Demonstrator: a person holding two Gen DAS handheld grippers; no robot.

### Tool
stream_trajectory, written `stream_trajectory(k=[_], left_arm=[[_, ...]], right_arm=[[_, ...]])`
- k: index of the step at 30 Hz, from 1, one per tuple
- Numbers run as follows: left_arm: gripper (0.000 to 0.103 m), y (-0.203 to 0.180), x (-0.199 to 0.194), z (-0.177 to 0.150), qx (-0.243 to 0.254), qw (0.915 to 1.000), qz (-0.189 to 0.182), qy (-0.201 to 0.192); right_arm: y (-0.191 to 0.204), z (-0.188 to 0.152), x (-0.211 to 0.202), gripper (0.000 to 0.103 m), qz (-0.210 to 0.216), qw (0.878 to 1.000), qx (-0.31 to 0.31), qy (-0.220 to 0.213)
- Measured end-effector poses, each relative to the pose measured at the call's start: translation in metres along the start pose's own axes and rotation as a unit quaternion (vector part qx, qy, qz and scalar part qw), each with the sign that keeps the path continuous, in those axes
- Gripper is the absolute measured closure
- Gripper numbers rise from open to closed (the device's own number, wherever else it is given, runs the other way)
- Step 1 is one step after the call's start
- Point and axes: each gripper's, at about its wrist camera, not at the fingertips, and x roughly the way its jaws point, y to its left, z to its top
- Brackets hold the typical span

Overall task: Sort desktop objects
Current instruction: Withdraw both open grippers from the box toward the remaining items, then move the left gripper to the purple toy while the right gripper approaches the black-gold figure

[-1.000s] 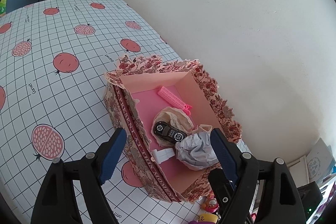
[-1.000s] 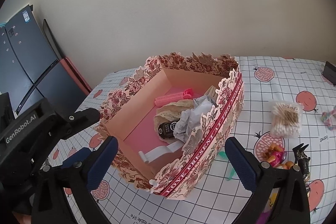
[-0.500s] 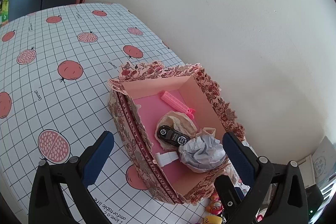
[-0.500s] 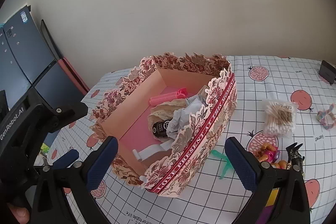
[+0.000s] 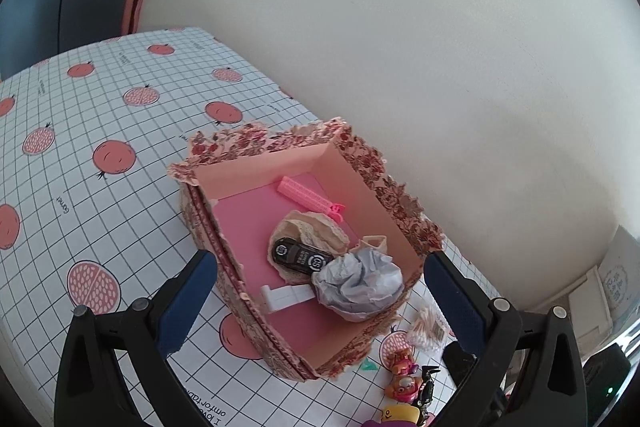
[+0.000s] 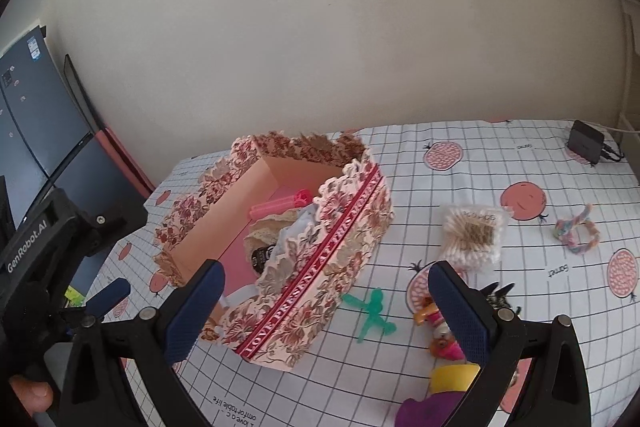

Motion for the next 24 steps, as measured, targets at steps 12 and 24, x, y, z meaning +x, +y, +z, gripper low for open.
stream_trajectory(k=[12, 24], left_arm=[[0.000, -0.058, 0.006, -0.026, 0.080, 0.9962, -0.027, 0.022], [0.000, -0.104, 0.028, -0.071, 0.147, 0.9825, -0.047, 0.104]], right_arm=[[-0.096, 0.021, -0.045, 0.000, -0.085, 0.992, 0.091, -0.023], [-0.153, 0.017, -0.055, 0.000, -0.136, 0.979, 0.148, 0.022]])
